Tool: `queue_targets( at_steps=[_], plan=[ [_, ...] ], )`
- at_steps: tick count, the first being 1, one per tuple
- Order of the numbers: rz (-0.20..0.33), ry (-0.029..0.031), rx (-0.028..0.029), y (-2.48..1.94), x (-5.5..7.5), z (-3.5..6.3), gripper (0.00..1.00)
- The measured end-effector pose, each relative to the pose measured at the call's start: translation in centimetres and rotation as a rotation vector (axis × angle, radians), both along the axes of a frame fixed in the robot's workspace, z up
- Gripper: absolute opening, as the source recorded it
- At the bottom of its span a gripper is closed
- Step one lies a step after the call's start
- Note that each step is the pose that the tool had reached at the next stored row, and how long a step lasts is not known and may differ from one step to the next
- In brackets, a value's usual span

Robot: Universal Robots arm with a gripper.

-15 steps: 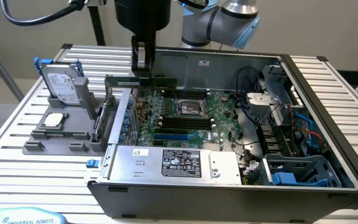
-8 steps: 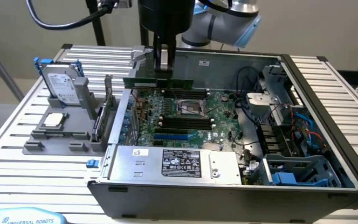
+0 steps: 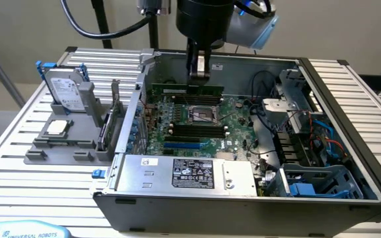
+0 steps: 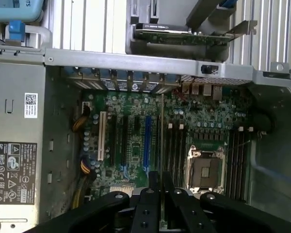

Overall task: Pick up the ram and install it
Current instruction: 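Pick up the ram and move it above insertion slot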

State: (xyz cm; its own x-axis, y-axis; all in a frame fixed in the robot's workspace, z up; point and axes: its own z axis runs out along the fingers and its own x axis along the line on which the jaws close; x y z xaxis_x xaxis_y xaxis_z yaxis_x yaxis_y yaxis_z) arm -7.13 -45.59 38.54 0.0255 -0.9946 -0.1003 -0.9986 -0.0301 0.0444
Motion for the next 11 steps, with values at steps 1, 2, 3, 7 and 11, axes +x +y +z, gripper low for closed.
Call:
queue_targets(
  at_steps=[1,2,3,7,11],
  plan=[
    [0.000,0.0001,-0.0002,0.25,0.4,-0.16,0.14],
    [0.000,0.0002,-0.0005,0.52,0.7,-0.33,0.14],
    [0.000,0.0002,-0.0008,0.79,1.0,-0.50,0.14],
    [0.000,0.0004,-0.0029,1.91,2.1,-1.15,0.14],
    [0.000,0.0004,-0.0062,2.92,2.8,-1.77,0.14]
  ],
)
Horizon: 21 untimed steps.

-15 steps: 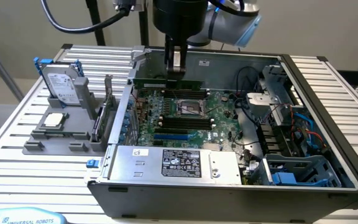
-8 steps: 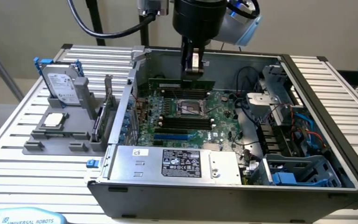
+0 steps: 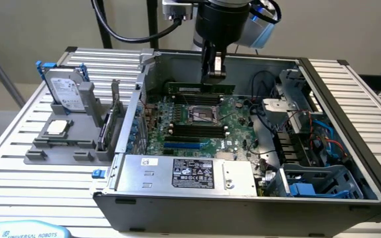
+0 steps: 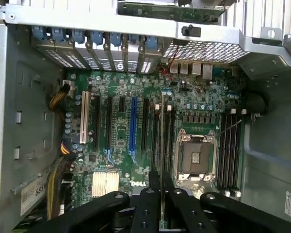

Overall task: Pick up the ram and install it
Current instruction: 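Pick up the ram and move it above insertion slot, then insert the ram into the slot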

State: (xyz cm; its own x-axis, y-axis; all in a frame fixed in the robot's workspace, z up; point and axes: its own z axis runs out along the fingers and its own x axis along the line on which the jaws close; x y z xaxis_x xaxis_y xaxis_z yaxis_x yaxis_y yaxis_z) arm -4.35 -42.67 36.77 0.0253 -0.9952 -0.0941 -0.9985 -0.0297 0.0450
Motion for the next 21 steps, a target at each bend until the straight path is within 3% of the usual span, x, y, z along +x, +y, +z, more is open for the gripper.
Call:
queue_targets(
  at_steps=[3,12,21],
  plan=[
    [-0.003,0.0001,-0.0025,0.44,0.4,-0.44,0.14],
    [-0.042,0.0001,-0.0035,0.98,1.4,-1.26,0.14],
    [-0.042,0.0001,-0.0035,1.00,1.4,-1.27,0.14]
  ],
)
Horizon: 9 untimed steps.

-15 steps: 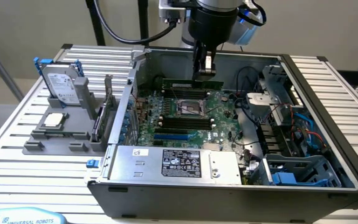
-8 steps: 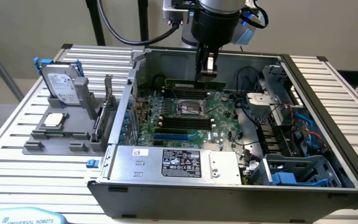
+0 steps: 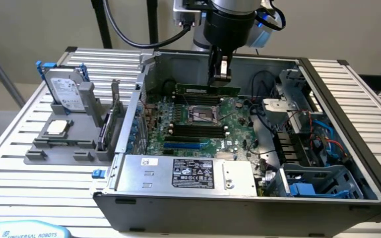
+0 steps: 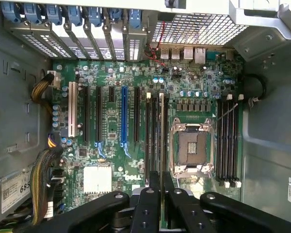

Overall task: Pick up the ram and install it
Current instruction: 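Insert the ram into the slot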

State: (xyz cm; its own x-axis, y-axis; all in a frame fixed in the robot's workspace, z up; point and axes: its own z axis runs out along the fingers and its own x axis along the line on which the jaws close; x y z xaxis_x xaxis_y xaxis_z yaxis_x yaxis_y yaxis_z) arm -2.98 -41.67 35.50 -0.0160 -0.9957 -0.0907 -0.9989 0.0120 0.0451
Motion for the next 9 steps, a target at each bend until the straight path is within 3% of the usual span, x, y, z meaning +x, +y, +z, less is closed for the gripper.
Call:
queue_targets(
  at_steps=[9],
  plan=[
    [0.000,0.0000,0.0000,0.00,0.00,0.00,0.14]
  ],
)
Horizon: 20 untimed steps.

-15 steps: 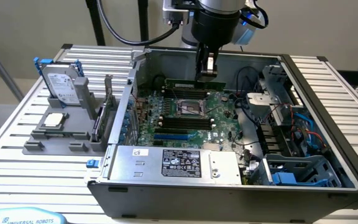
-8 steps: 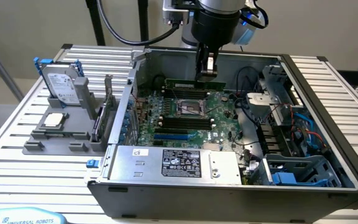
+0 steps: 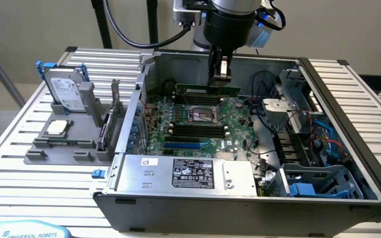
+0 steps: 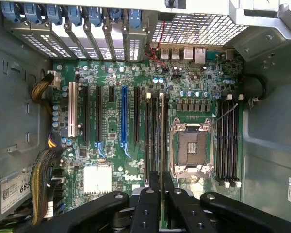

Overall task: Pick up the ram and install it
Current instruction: 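Insert the ram into the slot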

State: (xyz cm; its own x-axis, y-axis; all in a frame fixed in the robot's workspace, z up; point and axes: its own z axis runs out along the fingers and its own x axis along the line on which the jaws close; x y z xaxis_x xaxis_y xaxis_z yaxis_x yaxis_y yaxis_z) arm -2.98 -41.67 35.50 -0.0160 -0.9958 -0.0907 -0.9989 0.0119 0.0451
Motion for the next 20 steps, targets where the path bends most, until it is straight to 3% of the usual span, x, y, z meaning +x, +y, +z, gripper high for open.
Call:
queue_targets(
  at_steps=[20],
  plan=[
    [0.000,-0.0001,-0.0024,0.51,-0.7,-3.40,0.14]
  ],
)
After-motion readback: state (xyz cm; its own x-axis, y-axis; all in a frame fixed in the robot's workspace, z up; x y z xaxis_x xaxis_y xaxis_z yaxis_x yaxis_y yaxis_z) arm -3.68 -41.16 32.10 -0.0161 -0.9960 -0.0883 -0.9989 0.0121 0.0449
